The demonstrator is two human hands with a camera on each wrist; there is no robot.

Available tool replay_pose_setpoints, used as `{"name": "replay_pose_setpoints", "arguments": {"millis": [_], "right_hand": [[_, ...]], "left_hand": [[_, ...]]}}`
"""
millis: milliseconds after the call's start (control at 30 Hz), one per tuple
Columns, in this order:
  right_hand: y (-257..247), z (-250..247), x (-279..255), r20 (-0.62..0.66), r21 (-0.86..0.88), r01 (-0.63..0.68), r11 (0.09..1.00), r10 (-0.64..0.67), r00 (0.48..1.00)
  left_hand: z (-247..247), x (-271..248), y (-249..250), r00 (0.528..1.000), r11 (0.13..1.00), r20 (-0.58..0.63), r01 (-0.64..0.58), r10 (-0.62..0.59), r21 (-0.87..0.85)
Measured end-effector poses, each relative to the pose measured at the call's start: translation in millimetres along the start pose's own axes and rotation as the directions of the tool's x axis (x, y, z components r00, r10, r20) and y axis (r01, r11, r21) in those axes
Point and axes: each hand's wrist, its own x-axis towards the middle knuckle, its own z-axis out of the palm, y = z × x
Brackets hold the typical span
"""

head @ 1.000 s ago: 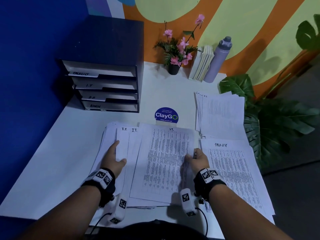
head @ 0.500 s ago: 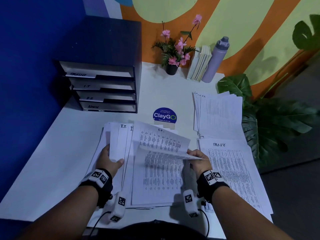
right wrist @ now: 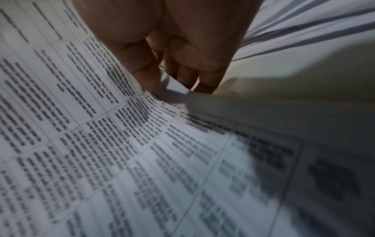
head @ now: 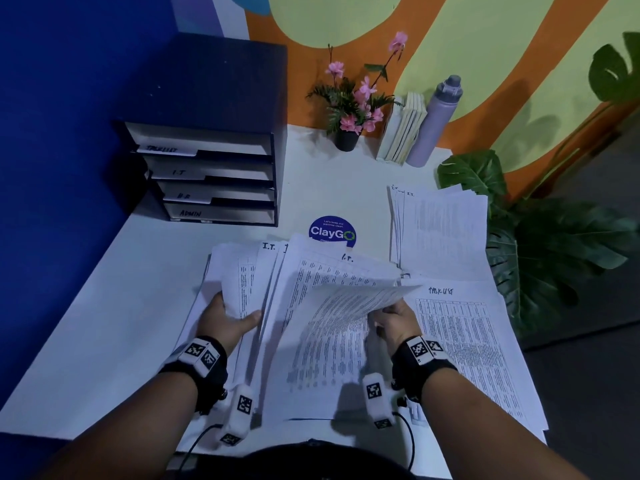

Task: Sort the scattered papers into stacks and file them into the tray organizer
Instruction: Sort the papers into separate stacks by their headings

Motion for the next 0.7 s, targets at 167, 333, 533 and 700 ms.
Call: {"name": "replay_pose_setpoints", "arguments": {"millis": [167, 333, 533, 700], "right_hand": [[-3, 5, -1, -0.071, -0.06, 0.051, 0.997, -0.055, 0.996], [-5, 6, -4, -0.007, -0.116, 0.018, 0.993, -0.019, 1.0], [-10, 14, -11, 0.004, -0.042, 0.0, 0.999, 0.0, 1.0], [-14, 15, -15, -0.01, 0.01, 0.005, 1.0, -0.005, 1.0]], "left_hand": [[-1, -1, 8, 1.0, 1.0, -0.006, 0.014, -0.014, 0.02], [-2, 0, 10, 0.999, 0.999, 0.031, 0.04, -0.04, 0.022], [-2, -3, 13, 0.998, 0.998, 0.039, 0.056, -0.054, -0.042], [-2, -9, 23, 0.996, 0.994, 0.054, 0.081, -0.077, -0.074]]}}
